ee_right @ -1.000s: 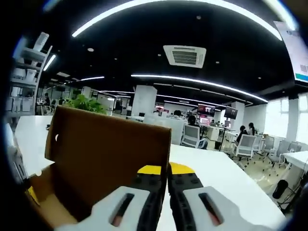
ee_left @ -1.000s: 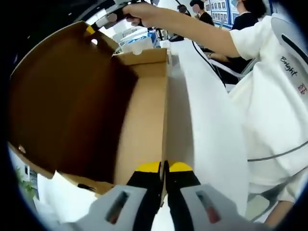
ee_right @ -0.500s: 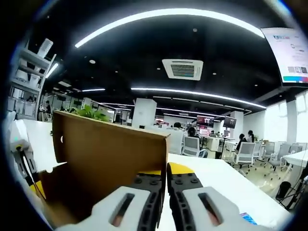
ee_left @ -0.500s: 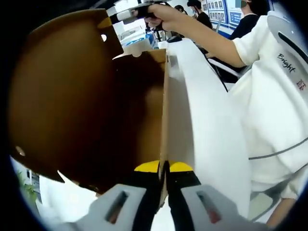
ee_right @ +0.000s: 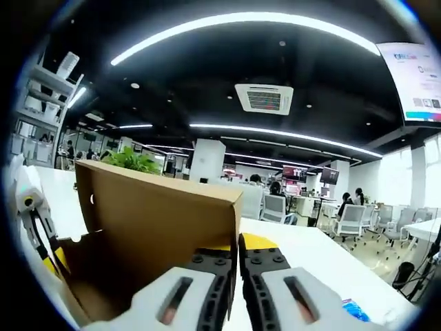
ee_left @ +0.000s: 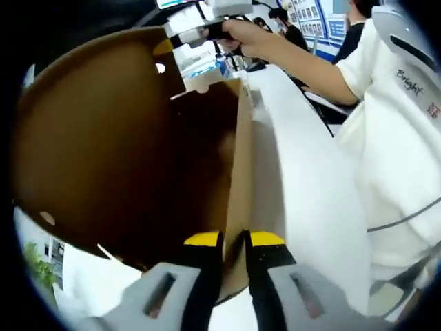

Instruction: Operate the shoe box by opening the lid, removing the specified soft item, and placing it in the target area until the item is outside and the box remains undamaged.

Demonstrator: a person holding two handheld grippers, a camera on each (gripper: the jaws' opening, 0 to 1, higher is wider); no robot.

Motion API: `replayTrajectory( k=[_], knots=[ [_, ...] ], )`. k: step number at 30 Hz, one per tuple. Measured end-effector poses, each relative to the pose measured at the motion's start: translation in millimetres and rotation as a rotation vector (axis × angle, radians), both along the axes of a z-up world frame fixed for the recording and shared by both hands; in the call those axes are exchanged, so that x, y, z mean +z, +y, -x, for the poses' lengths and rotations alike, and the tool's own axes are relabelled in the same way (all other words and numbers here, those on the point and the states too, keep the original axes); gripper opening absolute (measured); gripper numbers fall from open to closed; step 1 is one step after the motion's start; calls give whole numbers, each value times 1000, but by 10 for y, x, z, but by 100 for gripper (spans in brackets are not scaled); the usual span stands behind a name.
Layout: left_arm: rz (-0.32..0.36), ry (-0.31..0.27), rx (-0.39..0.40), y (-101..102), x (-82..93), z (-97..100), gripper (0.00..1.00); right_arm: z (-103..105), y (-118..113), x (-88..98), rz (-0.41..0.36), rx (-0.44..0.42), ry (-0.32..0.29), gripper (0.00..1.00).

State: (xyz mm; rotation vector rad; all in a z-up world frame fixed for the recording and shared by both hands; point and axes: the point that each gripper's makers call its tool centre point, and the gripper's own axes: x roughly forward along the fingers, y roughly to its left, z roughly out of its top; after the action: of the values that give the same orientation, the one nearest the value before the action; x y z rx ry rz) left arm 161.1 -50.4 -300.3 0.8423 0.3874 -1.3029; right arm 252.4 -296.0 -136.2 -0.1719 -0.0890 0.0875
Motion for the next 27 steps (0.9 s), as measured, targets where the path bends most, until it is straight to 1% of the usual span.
replayTrajectory(
  k=[1, 3, 5, 7, 9, 10, 12, 13, 14, 15, 17, 19, 20, 21, 22, 24, 27],
  knots=[
    [28, -31, -30, -17, 17, 18, 15, 0, -20, -11, -8, -4, 2, 0],
    [42, -52, -53, -23, 25, 29, 15, 13, -37, -19, -29, 1, 9, 0],
    [47, -46, -64, -11, 30, 56, 14, 46, -38, 6, -33, 0, 3, 0],
    [50, -40, -57, -21, 34, 47, 14, 84, -4, 36, -15, 2, 1, 0],
    [71, -19, -35, -18, 49, 34, 14, 97, 3, 43, 4, -9, -12, 0],
    [84, -17, -23, -22, 56, 25, 16, 97, 8, 35, -1, -7, -13, 0],
    [107, -31, 7, -19, 83, -15, 19, 97, 19, 13, 7, -16, -17, 0],
    [142, -38, 33, -25, 116, -45, 22, 111, 18, 5, 13, -24, -17, 0],
    [171, -30, 63, -9, 122, -58, 23, 134, 21, 15, 12, -21, -22, 0],
    [196, -17, 65, -13, 129, -36, 23, 156, 16, 27, 1, -18, -29, 0],
    [266, -16, 53, -37, 189, -12, 23, 172, 1, 14, 6, -30, -32, 0],
    [266, -19, 57, -4, 200, 0, 24, 167, -11, -14, 6, -32, -29, 0],
    [274, -18, 41, -7, 216, 41, 24, 165, -12, -29, 1, -30, -25, 0],
    [276, -4, 40, -4, 222, 65, 24, 171, -20, -40, -4, -34, -25, 0],
    [289, 26, 40, -10, 240, 103, 25, 182, -13, -44, -12, -28, -27, 0],
    [305, 63, 18, -22, 273, 192, 27, 206, 3, -43, -9, -21, -26, 1],
    [353, 46, 19, -45, 376, 194, 26, 208, -9, -50, 10, -35, -27, 1]
  ],
)
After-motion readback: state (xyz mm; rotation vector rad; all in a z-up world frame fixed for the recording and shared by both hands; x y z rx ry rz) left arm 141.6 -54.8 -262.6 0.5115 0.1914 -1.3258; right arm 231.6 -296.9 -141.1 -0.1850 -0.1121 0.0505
